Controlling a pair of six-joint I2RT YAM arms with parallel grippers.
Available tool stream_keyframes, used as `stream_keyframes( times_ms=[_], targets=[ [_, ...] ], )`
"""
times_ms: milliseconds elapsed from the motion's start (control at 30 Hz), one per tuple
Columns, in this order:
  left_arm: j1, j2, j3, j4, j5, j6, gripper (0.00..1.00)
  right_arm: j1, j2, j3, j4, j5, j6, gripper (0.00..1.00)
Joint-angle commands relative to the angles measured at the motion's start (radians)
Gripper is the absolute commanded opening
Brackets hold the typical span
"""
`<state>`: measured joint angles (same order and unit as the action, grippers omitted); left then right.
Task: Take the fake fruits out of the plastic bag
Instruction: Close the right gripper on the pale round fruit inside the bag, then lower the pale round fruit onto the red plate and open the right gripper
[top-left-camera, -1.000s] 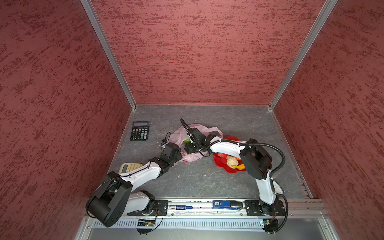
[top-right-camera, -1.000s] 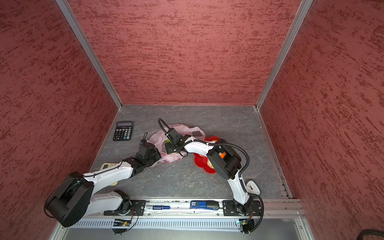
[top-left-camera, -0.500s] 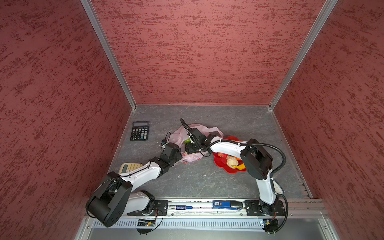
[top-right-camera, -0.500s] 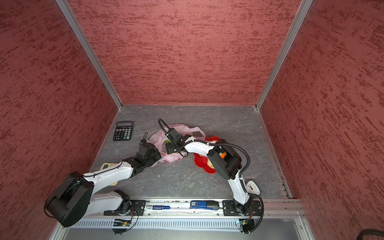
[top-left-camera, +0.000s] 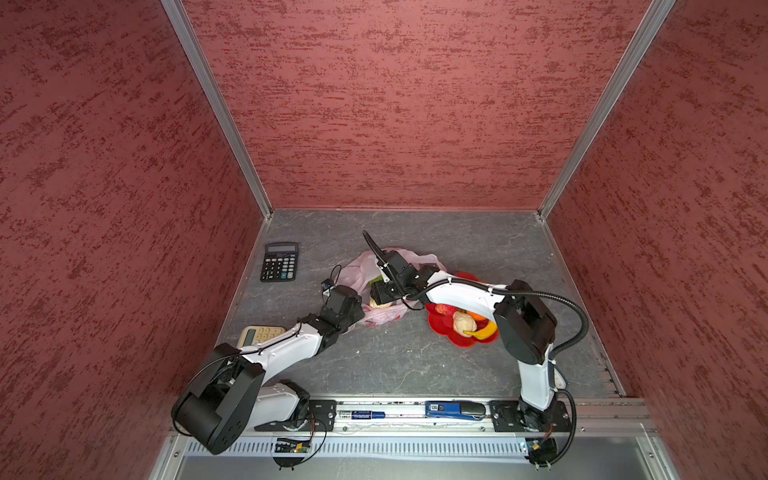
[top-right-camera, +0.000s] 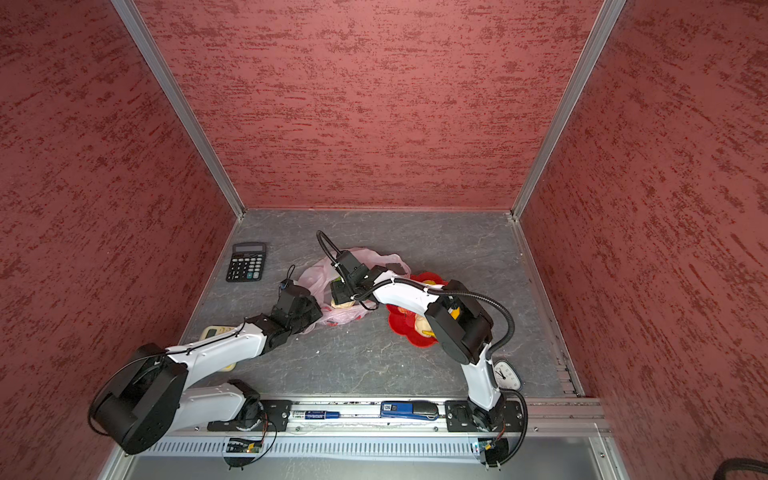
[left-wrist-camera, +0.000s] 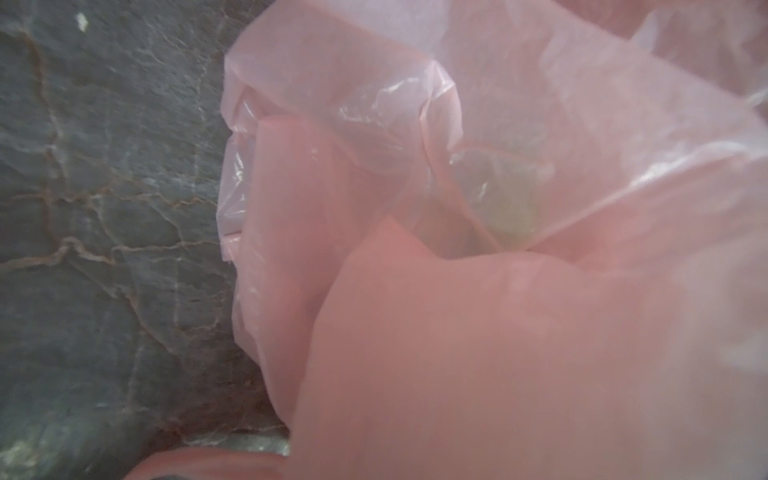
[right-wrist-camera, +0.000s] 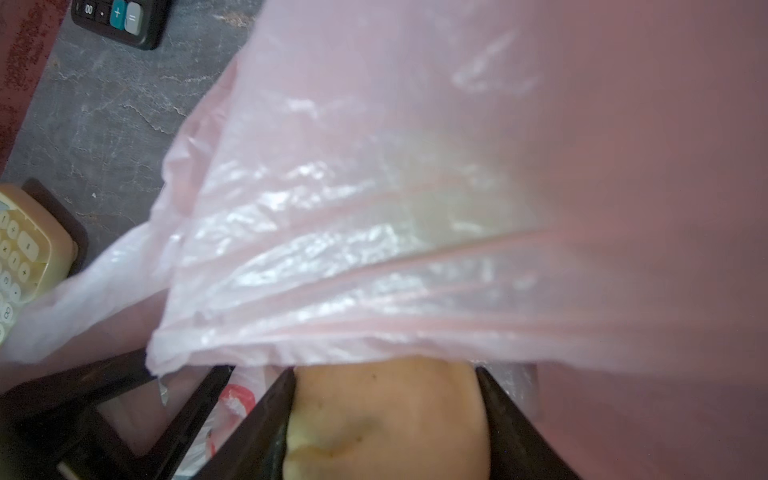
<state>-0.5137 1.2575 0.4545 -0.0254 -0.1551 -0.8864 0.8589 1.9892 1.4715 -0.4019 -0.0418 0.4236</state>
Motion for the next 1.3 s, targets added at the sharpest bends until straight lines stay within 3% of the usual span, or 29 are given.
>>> stream_keyframes(
  times_ms=[0,267,700,1267],
  targets=[
    [-0.005,-0.004,-0.007,0.009,-0.001,-0.010,0.01,0.005,-0.053,-0.009,-0.014,0.007,-0.014,0.31],
    [-0.005,-0.004,-0.008,0.008,0.000,-0.011,0.01,0.005,-0.128,-0.041,-0.023,-0.008,-0.017,0.29],
    [-0.006,-0.013,-0.014,0.006,-0.004,-0.013,0.01,-0.006,-0.214,-0.073,-0.075,0.061,-0.032,0.27],
    [-0.006,-0.015,-0.002,-0.011,-0.002,-0.007,0.01,-0.082,-0.569,-0.348,-0.243,0.194,0.020,0.26]
  ],
)
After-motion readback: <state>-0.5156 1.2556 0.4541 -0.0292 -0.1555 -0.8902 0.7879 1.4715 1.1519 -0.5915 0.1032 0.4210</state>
